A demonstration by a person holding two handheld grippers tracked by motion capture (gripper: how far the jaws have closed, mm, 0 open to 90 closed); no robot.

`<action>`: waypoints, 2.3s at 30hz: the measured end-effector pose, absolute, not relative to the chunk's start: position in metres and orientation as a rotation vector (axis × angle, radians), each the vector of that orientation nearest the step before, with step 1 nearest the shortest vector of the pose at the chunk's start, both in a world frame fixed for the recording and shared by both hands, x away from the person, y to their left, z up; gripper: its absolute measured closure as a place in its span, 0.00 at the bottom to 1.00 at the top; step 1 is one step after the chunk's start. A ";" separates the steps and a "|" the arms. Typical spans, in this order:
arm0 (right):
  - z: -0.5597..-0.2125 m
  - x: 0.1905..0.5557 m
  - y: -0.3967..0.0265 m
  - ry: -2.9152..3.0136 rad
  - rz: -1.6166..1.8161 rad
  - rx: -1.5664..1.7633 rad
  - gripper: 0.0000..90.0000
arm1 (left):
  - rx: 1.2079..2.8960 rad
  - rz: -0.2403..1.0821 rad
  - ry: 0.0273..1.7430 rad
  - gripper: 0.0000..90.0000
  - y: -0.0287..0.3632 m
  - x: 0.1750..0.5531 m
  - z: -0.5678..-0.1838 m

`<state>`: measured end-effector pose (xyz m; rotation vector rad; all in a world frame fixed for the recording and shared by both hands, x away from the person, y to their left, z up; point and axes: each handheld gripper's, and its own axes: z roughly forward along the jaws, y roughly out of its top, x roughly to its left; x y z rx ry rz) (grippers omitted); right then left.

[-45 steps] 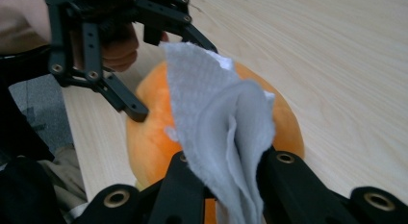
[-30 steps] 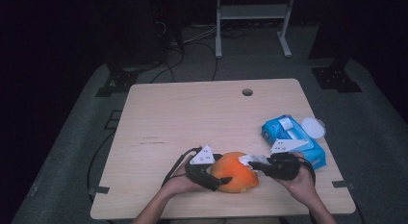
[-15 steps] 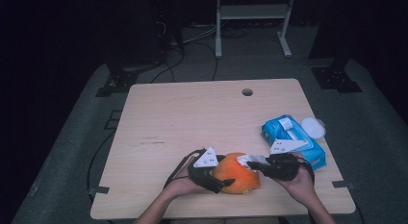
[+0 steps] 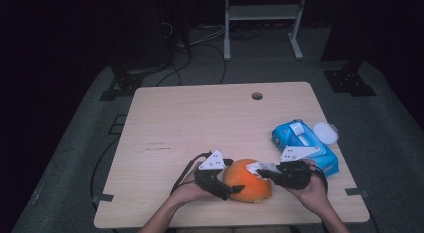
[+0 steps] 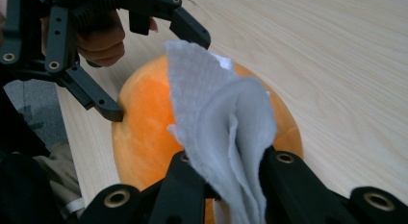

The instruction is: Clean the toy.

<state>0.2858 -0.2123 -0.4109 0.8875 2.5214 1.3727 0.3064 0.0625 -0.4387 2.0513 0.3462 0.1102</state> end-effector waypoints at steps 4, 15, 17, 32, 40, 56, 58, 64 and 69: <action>-0.408 0.285 -0.209 2.510 1.369 0.890 0.91 | 2.063 0.117 0.347 0.16 0.057 0.304 -0.443; -0.405 0.284 -0.207 2.524 1.386 0.860 0.91 | 2.034 0.076 0.380 0.06 0.060 0.308 -0.445; -0.406 0.285 -0.209 2.522 1.389 0.869 0.91 | 2.036 0.053 0.388 0.06 0.059 0.309 -0.448; -0.403 0.282 -0.199 2.522 1.399 0.816 0.91 | 2.015 0.139 0.339 0.17 0.060 0.303 -0.429; -0.399 0.281 -0.203 2.487 1.413 0.849 0.91 | 2.017 0.104 0.372 0.29 0.060 0.305 -0.433; -0.399 0.285 -0.209 2.474 1.401 0.868 0.91 | 2.001 0.166 0.339 0.21 0.057 0.300 -0.426; -0.392 0.278 -0.201 2.460 1.403 0.833 0.91 | 2.001 0.188 0.346 0.25 0.054 0.297 -0.423; -0.383 0.271 -0.190 2.469 1.407 0.740 0.91 | 2.010 0.220 0.312 0.18 0.047 0.293 -0.421; -0.391 0.279 -0.203 2.463 1.420 0.812 0.91 | 2.013 0.198 0.333 0.11 0.049 0.296 -0.426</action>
